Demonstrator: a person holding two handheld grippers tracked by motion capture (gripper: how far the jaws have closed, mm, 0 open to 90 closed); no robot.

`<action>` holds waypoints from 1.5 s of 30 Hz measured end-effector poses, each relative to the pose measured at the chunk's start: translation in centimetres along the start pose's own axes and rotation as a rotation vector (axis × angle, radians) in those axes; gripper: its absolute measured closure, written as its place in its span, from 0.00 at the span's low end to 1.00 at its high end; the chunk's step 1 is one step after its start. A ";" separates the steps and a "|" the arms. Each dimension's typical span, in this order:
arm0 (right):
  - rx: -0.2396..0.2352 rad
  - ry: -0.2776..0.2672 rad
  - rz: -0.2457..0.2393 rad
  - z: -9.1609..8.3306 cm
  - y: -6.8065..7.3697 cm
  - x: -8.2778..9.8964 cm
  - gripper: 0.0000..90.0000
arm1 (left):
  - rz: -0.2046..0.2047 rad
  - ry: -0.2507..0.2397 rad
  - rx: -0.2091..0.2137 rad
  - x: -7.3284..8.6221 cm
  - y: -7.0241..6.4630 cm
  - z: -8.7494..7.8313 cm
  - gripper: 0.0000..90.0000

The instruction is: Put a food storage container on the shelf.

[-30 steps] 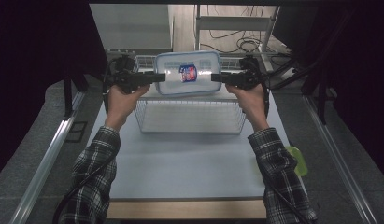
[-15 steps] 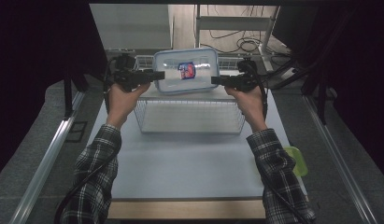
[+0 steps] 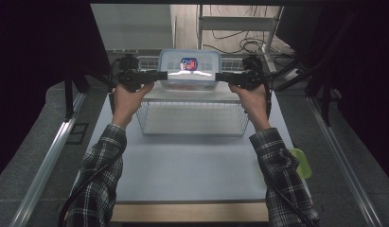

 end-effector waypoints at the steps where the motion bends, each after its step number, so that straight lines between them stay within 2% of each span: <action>1: 0.006 -0.002 -0.006 0.0 0.1 -0.1 0.64 | 0.004 0.001 -0.004 0.0 -0.1 0.0 0.44; 6: 0.008 -0.016 0.002 -0.1 0.2 -0.4 0.65 | 0.012 0.011 -0.009 -0.3 -0.5 0.2 0.38; 16: 0.016 -0.013 0.002 -0.8 0.0 -0.1 0.65 | 0.018 0.011 0.007 -0.2 -1.2 0.2 0.39; 18: 0.009 -0.018 -0.001 -1.0 0.1 0.0 0.64 | 0.025 0.006 -0.007 -0.3 -1.3 -0.1 0.40; 21: 0.003 -0.023 -0.030 -1.5 0.4 0.3 0.56 | 0.061 -0.007 -0.021 -0.3 -1.6 -0.8 0.35; 25: 0.010 -0.029 -0.111 -2.2 0.8 1.2 0.44 | 0.133 -0.008 -0.034 0.1 -2.7 -1.7 0.28; 29: 0.006 -0.039 -0.162 -2.8 0.8 2.2 0.36 | 0.198 0.022 -0.044 1.2 -3.9 -2.3 0.22; 33: -0.004 -0.038 -0.187 -3.3 1.0 3.4 0.28 | 0.244 0.045 -0.034 2.2 -5.1 -2.6 0.19; 35: 0.003 -0.044 -0.204 -3.6 1.0 4.0 0.24 | 0.251 0.042 -0.028 2.7 -5.7 -2.7 0.19; 39: -0.019 -0.046 -0.220 -4.1 1.2 5.2 0.19 | 0.287 0.070 -0.016 4.0 -6.9 -2.7 0.15; 45: -0.013 -0.033 -0.271 -4.5 1.4 7.4 0.13 | 0.306 0.079 0.005 5.9 -8.1 -2.9 0.13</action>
Point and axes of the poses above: each handheld gripper's, and its own axes: z roughly forward along the jaws, x roughly out of its underside, y roughly to its left, the point moved 9 cm from there along z, roughly forward along the jaws, and after that the axes turned 15 degrees about z, right-handed, at the moved point
